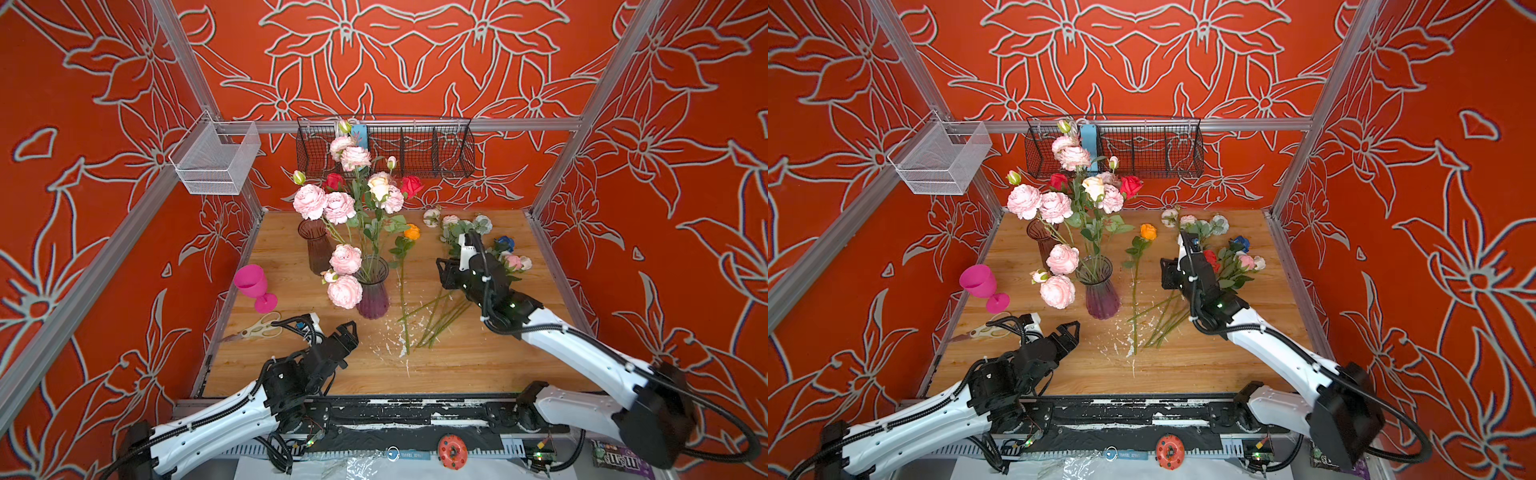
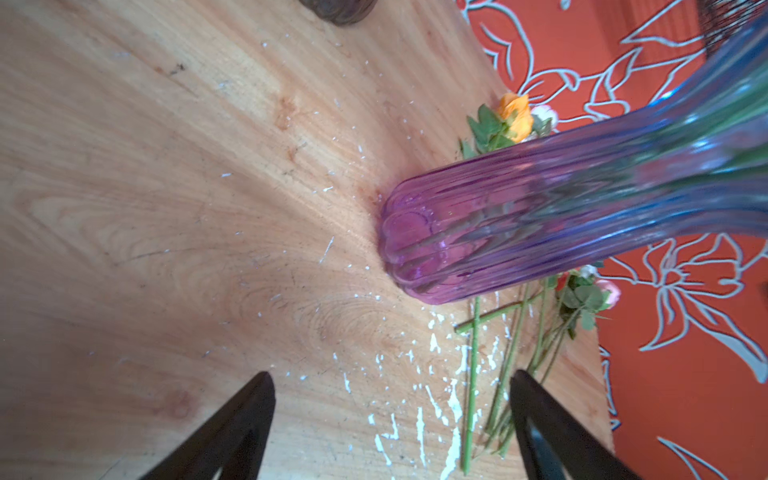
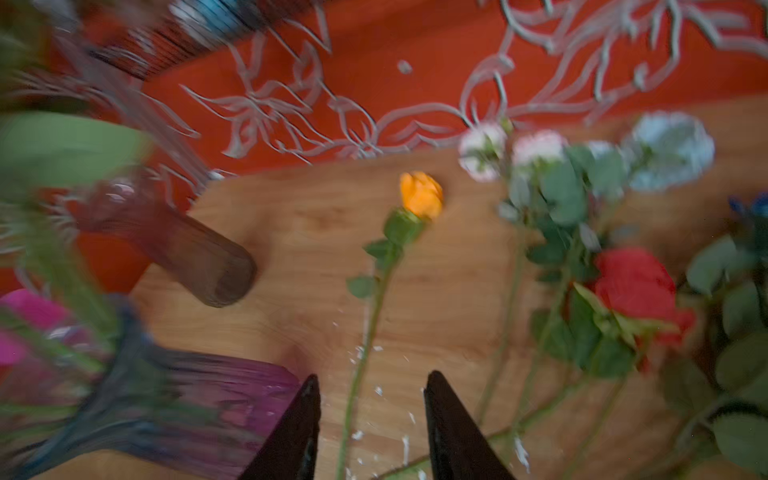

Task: Arrange the flowers into the vase
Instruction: 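Open the right gripper and reach down to the orange rose stem, then close the right gripper on the orange rose stem below its leaves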

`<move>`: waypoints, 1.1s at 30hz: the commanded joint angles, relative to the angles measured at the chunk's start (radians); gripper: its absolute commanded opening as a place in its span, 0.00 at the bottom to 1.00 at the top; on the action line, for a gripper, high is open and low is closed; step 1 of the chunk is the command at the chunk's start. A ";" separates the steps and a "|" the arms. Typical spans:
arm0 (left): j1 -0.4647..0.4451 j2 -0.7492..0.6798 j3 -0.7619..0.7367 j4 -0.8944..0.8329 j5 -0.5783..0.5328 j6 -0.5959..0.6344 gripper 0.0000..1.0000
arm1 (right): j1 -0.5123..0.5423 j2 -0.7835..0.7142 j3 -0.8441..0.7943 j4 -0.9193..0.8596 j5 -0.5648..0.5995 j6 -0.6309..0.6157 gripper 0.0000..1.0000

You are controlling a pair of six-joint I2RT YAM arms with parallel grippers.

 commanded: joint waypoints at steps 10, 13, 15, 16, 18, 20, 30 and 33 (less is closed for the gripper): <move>0.004 0.145 0.096 -0.016 0.084 -0.019 0.89 | -0.032 0.604 0.499 -0.292 -0.205 0.088 0.46; 0.004 0.129 0.080 -0.023 0.094 -0.041 0.89 | -0.029 0.742 0.655 -0.381 -0.190 0.100 0.47; 0.004 0.110 0.062 -0.020 0.098 -0.051 0.89 | -0.020 0.805 0.719 -0.411 -0.166 0.096 0.47; 0.004 0.096 0.053 -0.021 0.098 -0.055 0.89 | -0.014 0.834 0.753 -0.434 -0.157 0.094 0.48; 0.004 0.066 0.041 -0.025 0.090 -0.059 0.89 | 0.000 0.890 0.826 -0.493 -0.138 0.086 0.48; 0.004 0.031 0.028 -0.024 0.082 -0.053 0.89 | 0.031 0.933 0.889 -0.543 -0.097 0.069 0.49; 0.004 -0.125 -0.001 -0.057 0.052 -0.039 0.89 | 0.063 1.071 1.003 -0.647 -0.031 0.094 0.47; 0.004 -0.157 -0.001 -0.087 0.046 -0.029 0.89 | 0.060 1.084 1.001 -0.653 -0.022 0.087 0.37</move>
